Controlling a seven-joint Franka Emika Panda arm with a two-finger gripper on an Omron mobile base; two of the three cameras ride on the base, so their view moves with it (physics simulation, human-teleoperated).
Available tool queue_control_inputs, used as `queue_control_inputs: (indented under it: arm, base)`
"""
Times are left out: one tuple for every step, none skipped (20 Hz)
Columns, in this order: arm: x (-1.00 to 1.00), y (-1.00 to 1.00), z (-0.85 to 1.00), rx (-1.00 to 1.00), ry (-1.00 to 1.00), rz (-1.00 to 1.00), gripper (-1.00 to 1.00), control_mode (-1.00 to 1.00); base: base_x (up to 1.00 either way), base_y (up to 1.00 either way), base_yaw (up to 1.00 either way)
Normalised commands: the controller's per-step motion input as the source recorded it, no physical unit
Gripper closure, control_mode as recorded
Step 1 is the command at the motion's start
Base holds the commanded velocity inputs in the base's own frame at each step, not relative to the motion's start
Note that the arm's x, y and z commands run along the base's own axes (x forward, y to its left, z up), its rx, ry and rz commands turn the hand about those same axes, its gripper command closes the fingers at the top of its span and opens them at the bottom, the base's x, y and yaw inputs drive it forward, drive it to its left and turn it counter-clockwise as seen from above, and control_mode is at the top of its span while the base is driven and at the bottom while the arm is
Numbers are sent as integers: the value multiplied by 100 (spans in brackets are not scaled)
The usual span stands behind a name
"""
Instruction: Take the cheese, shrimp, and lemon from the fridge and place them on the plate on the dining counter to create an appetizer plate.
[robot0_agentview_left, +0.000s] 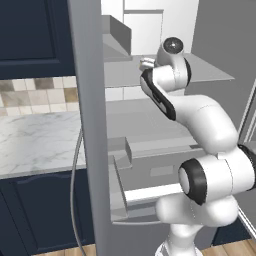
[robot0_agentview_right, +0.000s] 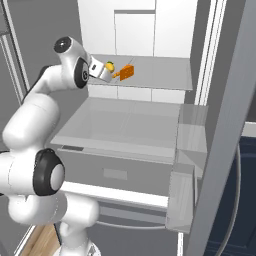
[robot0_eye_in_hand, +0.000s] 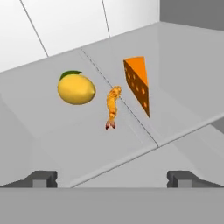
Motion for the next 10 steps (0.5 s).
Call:
queue_control_inputs:
  arm:
    - [24,-4,0,0,0,0,-100,-100]
    - [28,-8,-16,0,-2,0,-100,-100]
    - [22,-17,-28,0,-3,0,-100,-100]
    - [20,-18,-31,0,0,0,-100,-100]
    - [20,-17,-34,0,0,0,-100,-100]
    - [24,-16,-36,0,0,0,-100,-100]
    - [33,-18,-29,0,0,0,-100,-100]
    - [44,-14,-19,0,0,0,-100,-100]
    - [46,-7,-8,3,3,0,-100,-100]
    - [39,-2,0,3,6,0,-100,-100]
  base:
    - [0,0,0]
    - [0,0,0]
    - [0,0,0]
    - [0,0,0]
    - [0,0,0]
    - [0,0,0]
    - [0,0,0]
    - [0,0,0]
    - [0,0,0]
    - [0,0,0]
